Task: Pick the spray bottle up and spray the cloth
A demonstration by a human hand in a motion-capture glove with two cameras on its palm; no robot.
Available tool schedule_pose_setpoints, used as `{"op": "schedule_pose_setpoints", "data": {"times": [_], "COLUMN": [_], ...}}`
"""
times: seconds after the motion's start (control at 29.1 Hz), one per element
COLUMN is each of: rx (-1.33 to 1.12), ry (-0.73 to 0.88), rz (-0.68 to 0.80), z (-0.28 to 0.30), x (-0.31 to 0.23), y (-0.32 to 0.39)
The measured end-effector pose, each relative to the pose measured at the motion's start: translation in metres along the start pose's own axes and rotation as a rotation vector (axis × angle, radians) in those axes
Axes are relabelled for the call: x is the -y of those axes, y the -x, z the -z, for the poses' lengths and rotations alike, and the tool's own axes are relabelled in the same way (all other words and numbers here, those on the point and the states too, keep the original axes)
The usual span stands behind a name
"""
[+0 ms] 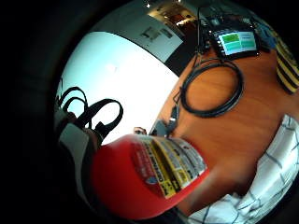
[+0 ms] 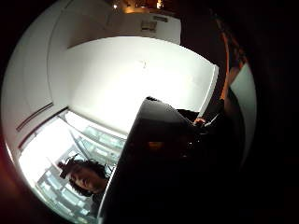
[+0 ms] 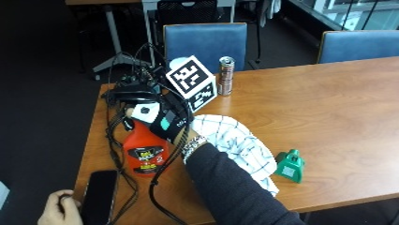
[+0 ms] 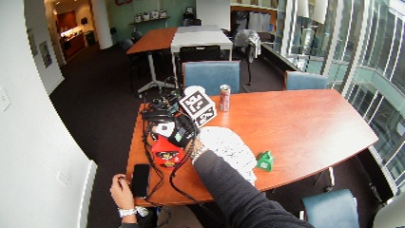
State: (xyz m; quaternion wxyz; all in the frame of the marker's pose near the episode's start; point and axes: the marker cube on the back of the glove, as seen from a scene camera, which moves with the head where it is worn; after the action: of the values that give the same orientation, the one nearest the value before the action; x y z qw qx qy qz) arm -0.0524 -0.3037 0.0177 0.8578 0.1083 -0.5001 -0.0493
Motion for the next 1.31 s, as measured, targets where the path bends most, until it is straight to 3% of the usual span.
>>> {"op": "schedule_pose_setpoints", "data": {"times": [0.31,1.03,1.31], "rx": [-0.028,0.020,0.000], "ry": [-0.003,0.183,0.189], "rz": [0.051,-0.118,-0.132], "z": [0.010,-0.010,0.010], "x": [0.012,-0.023,-0.034], "y": [0.025,-0.018,-0.028]}}
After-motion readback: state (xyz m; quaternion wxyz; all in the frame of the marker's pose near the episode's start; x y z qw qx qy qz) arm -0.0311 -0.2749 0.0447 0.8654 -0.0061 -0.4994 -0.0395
